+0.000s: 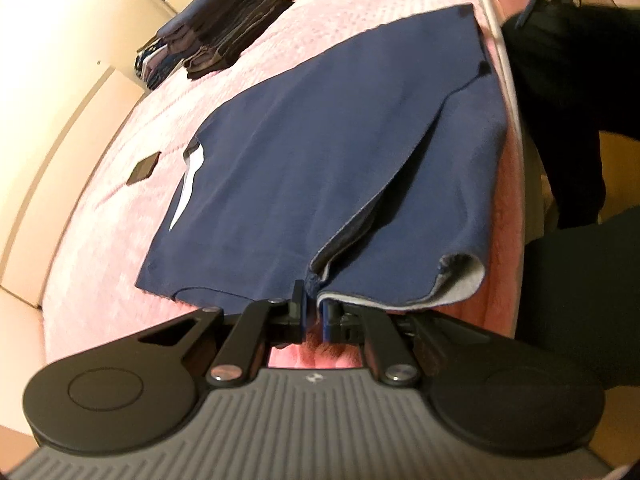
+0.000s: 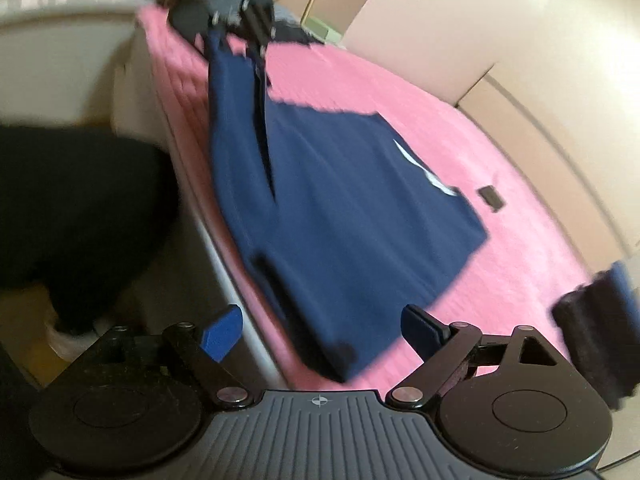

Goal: Fold clothes

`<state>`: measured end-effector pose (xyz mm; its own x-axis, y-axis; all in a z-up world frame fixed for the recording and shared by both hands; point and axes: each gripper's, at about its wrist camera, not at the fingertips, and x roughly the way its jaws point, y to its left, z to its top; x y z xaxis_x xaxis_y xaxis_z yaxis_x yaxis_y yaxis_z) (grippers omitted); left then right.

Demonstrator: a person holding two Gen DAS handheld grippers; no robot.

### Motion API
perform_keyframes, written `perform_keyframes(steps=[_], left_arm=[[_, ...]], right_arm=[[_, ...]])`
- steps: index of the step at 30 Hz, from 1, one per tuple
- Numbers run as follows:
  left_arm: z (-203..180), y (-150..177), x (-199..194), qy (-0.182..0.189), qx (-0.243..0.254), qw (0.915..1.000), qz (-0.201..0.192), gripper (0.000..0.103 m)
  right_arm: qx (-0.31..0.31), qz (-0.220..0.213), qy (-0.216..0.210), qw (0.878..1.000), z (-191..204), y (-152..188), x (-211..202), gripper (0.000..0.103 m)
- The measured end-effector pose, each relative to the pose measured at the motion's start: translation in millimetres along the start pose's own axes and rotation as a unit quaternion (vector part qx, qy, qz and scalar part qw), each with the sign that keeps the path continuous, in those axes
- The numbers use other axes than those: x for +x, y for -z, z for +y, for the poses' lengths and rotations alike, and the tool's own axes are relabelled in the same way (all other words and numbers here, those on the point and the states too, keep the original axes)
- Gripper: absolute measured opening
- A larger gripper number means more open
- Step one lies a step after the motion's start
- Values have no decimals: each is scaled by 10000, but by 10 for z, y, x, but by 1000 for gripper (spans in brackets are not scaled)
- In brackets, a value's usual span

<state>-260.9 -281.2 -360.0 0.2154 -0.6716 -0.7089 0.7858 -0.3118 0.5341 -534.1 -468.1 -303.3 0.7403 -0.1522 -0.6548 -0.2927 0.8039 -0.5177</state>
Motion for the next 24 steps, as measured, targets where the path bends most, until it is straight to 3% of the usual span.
perform_keyframes(steps=[2, 5, 10, 14, 24], left_arm=[[49, -10, -2, 39, -136, 9999, 6, 6], [66, -28, 10, 68, -156, 9998, 51, 6], [15, -2, -12, 83, -172, 9997, 130, 6], [-14, 6, -2, 89, -121, 9997, 178, 6], [-106, 41, 15, 50, -36, 9998, 207, 6]], right_arm=[[-432, 73, 165, 9989, 42, 82, 35, 87], [-1052, 176, 252, 9940, 108, 164, 84, 73], [-1327, 66, 371, 9904, 131, 169, 174, 72], [-2034, 84, 465, 9779, 286, 222, 250, 72], [-2199, -91, 655, 9733, 367, 221, 388, 50]])
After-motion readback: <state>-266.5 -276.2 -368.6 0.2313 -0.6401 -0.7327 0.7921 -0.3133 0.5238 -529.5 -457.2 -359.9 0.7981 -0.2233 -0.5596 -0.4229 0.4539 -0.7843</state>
